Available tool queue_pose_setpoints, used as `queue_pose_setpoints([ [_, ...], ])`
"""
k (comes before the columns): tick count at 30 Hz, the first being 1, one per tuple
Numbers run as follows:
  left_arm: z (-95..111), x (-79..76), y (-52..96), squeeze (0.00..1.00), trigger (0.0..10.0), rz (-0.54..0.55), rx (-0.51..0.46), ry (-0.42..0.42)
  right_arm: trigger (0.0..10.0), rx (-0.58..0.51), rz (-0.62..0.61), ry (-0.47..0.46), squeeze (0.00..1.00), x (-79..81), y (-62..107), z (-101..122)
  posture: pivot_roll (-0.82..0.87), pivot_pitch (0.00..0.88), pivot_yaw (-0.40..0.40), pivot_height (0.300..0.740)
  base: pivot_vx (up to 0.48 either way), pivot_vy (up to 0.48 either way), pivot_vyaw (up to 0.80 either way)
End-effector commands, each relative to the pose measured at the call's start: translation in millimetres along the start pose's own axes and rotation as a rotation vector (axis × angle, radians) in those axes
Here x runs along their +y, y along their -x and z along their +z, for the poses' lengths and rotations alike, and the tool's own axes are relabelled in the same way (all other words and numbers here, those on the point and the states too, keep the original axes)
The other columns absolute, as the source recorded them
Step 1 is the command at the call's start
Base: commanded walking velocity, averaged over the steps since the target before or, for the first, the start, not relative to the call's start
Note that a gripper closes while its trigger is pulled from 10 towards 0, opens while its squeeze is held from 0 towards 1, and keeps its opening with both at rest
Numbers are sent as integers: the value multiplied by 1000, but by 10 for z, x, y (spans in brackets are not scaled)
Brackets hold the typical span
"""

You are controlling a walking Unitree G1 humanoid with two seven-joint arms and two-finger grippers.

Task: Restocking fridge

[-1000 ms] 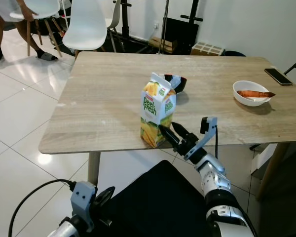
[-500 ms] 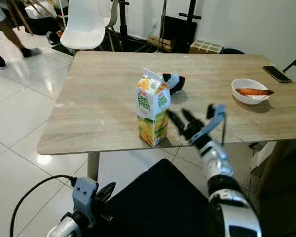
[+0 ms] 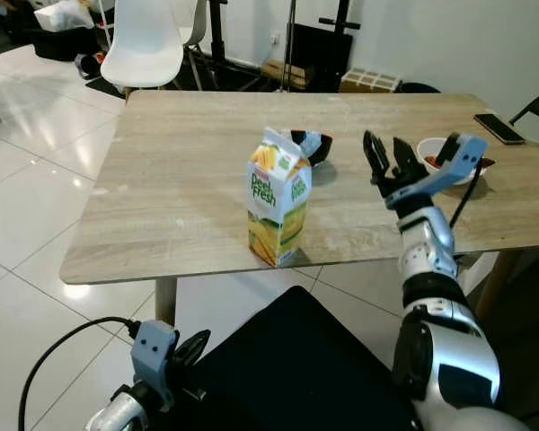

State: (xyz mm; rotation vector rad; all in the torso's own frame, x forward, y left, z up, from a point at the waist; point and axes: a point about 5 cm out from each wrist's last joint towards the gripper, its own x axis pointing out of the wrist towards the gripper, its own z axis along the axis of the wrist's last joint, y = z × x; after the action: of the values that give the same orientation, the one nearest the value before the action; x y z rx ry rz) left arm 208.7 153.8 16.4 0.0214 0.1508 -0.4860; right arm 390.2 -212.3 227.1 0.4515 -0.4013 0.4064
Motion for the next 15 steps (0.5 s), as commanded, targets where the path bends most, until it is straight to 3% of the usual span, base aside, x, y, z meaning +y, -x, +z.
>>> queue_pose_setpoints([
  [1,18,-28,-17,0,10000,-16,-4,9,10000,61,24,23,439,14,-19,-26,-12,76,-74,740,0,0,0],
  [2,108,-18,-53,0,10000,-20,-40,12,10000,97,59,49,820,54,-53,-28,-10,79,-77,740,0,0,0],
  [4,108,-18,-53,0,10000,-20,-40,12,10000,97,59,49,820,54,-53,-28,-10,79,-77,740,0,0,0],
  [5,183,-20,-71,0,10000,-34,-69,-3,10000,90,80,60,1000,79,-74,3,-11,81,-76,740,0,0,0],
  [8,378,-46,-101,0,10000,-68,-152,-53,10000,55,138,86,1000,146,-127,116,-16,83,-69,740,0,0,0],
  [10,465,-72,-111,0,10000,-84,-191,-77,10000,38,166,101,945,176,-146,171,-19,84,-66,740,0,0,0],
  [11,523,-96,-116,0,10000,-98,-219,-103,10000,25,186,110,549,195,-157,213,-20,85,-65,740,0,0,0],
  [12,560,-116,-121,0,10000,-109,-233,-146,10000,16,207,110,549,212,-163,245,-20,85,-65,740,0,0,0],
  [13,602,-143,-135,0,10000,-128,-243,-207,10000,12,237,110,0,231,-166,284,-21,86,-65,740,0,0,0],
  [15,674,-176,-161,0,10000,-145,-264,-276,10000,21,275,126,0,243,-167,355,-23,88,-65,740,0,0,0],
])
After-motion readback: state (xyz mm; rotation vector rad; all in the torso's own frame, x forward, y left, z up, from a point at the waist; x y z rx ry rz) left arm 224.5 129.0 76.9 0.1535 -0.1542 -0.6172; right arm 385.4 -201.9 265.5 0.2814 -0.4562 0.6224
